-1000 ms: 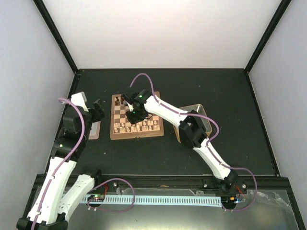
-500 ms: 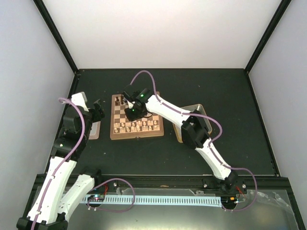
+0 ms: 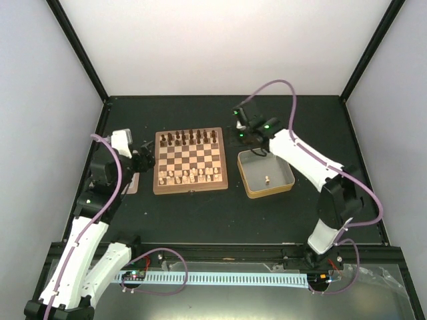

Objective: Set up the chess pieces on the board
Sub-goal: Adjust the storage box at the center of the board.

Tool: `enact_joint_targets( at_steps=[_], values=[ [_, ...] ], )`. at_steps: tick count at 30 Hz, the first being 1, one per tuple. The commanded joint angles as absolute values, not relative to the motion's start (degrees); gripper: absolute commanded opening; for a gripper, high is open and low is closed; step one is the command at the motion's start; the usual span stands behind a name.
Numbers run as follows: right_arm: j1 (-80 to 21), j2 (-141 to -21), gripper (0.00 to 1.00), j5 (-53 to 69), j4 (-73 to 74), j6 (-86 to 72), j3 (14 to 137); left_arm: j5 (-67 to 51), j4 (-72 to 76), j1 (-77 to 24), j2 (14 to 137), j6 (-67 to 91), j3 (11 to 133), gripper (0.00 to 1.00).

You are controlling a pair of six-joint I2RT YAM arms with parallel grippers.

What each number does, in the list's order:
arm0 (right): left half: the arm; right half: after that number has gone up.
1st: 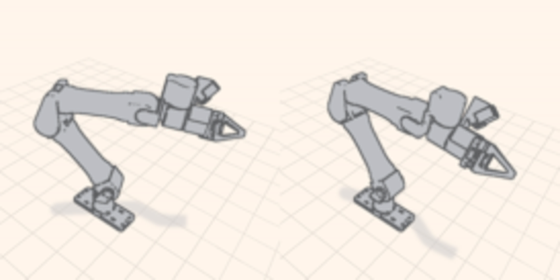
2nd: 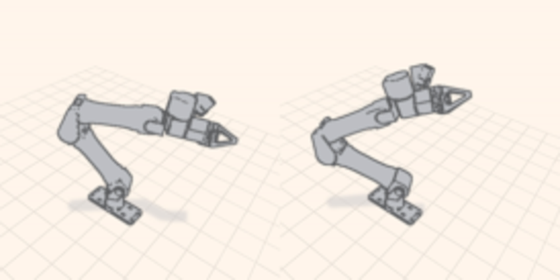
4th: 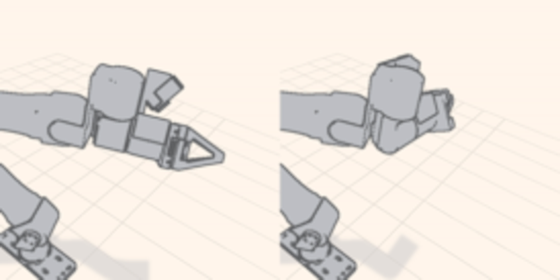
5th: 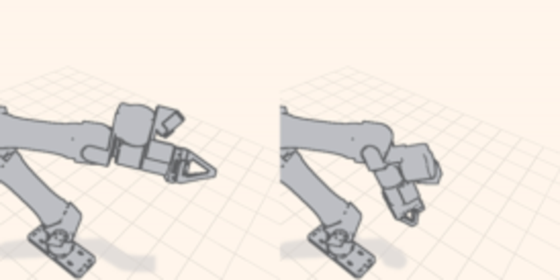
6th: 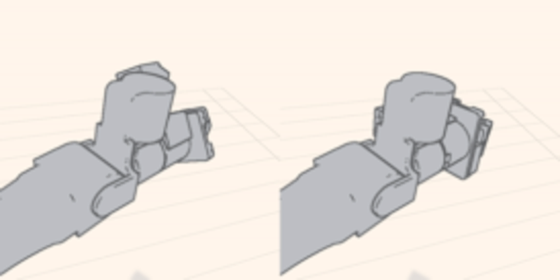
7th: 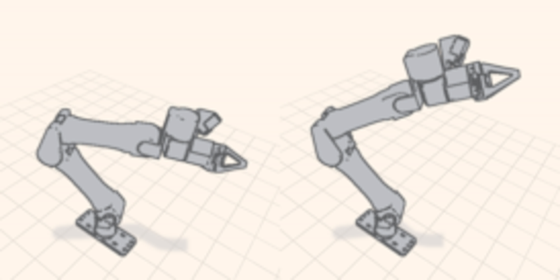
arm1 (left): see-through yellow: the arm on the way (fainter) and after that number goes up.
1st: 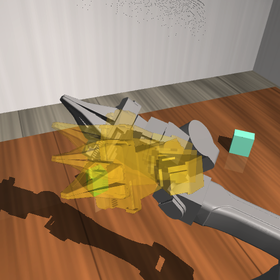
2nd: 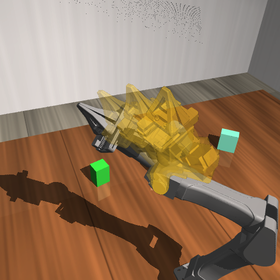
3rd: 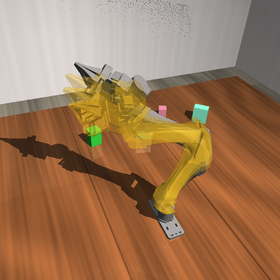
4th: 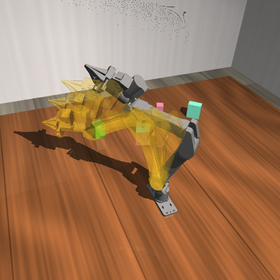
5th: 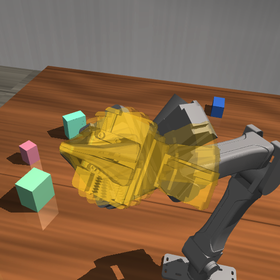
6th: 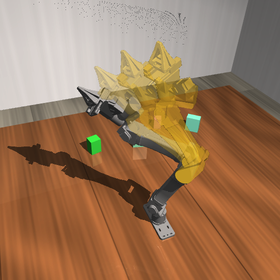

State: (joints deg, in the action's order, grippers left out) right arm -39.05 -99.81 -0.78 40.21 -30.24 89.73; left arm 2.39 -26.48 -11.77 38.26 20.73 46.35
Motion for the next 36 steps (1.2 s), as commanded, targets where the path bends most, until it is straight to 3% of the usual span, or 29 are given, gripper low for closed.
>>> enact_joint_targets(
  at_steps=[1, 3, 10, 16, 29, 36],
  values=[
    [-31.73, -98.11, 0.55, -6.33, 37.06, -24.62, 81.66, -5.35, -22.10, -11.96, 38.50, 17.84, 45.58, 0.80],
    [-28.98, -98.64, 0.60, -7.85, 39.08, -19.50, 80.33, -6.72, -21.60, -11.95, 38.95, 17.63, 45.36, 0.81],
    [-26.60, -106.00, 0.51, -14.93, 46.90, 2.23, 85.53, -8.47, -19.85, -11.95, 39.70, 16.99, 44.75, 0.81],
    [-26.32, -111.39, 0.60, -13.02, 47.73, 15.11, 88.52, -7.23, -20.70, -11.99, 39.90, 16.17, 44.99, 0.82],
    [-26.10, -117.91, 0.63, -10.14, 46.30, 26.70, 93.19, -4.96, -20.91, -11.96, 40.30, 16.59, 44.69, 0.84],
    [-25.14, -119.33, 0.52, -7.11, 48.19, 27.77, 92.81, -4.66, -21.08, -11.87, 40.62, 16.61, 44.80, 0.84]
  ],
)
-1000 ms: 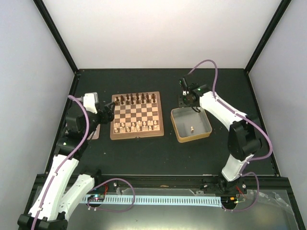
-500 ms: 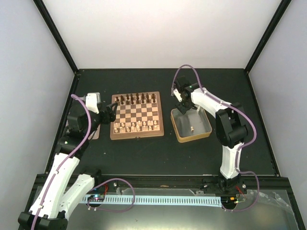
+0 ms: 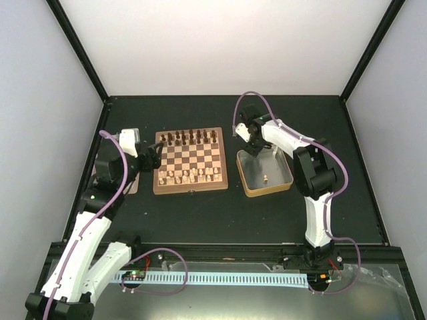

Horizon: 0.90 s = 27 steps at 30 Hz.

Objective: Set up the chess pieces on the board
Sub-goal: Adjust the storage box at the center of the board.

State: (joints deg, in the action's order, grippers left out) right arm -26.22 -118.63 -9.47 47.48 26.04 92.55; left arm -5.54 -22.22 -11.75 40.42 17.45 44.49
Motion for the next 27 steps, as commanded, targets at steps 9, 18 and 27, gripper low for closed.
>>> enact_joint_targets(
  at_steps=[9, 18, 27],
  values=[
    [-23.59, -114.70, 0.25, -7.48, 45.38, 25.60, 85.93, -5.09, -20.96, -11.88, 40.83, 17.30, 44.54, 0.84],
    [-21.48, -108.01, 0.14, -12.23, 39.77, 15.84, 78.15, -5.40, -20.92, -11.87, 40.69, 17.74, 44.17, 0.84],
    [-19.13, -104.29, 0.10, -16.61, 38.44, -4.39, 73.72, -5.78, -20.81, -11.91, 40.87, 18.06, 43.94, 0.84]
  ],
)
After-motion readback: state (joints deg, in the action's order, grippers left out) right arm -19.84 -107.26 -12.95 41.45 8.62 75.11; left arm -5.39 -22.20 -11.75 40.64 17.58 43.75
